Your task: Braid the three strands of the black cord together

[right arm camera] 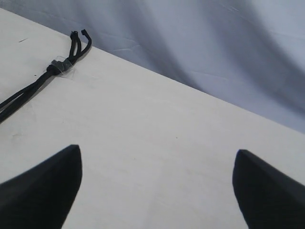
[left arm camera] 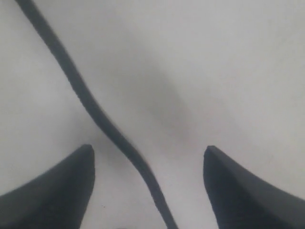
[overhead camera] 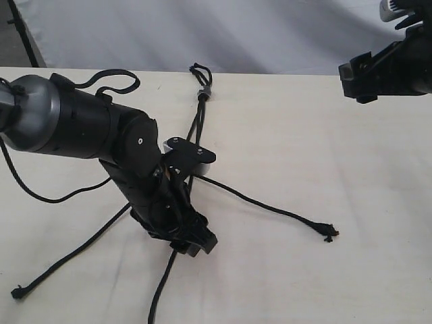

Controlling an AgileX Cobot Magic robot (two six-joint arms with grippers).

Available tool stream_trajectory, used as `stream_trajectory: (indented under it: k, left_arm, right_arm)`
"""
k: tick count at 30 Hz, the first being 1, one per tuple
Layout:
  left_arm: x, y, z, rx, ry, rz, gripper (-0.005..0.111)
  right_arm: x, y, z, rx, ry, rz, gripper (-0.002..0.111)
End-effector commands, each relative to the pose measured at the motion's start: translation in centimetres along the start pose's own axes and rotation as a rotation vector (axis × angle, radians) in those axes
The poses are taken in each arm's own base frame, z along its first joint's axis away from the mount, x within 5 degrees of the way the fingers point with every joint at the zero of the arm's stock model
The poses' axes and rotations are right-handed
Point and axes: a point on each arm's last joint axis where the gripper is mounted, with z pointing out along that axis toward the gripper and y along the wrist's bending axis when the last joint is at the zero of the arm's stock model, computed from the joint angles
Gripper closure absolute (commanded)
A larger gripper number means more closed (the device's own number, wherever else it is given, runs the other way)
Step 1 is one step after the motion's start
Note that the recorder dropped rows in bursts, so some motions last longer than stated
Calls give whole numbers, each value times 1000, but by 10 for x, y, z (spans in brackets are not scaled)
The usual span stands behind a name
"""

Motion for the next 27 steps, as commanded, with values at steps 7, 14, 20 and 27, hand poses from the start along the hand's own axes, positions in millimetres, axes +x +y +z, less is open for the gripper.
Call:
stream_trajectory:
  k: [7, 14, 20, 27]
  left_arm:
    - [-6, -7, -6, 57, -26, -68, 45]
    - [-4, -4, 9, 48, 6, -77, 45]
    - [4, 4, 29, -16, 93, -59, 45]
    - [9, 15, 28, -137, 144, -65, 75]
  right_arm:
    - [-2, -2, -2, 11, -21, 19, 28]
    - [-2, -2, -2, 13, -27, 19, 28]
    - [-2, -2, -2, 13, -27, 19, 28]
    - [-2, -2, -2, 13, -27, 21, 28]
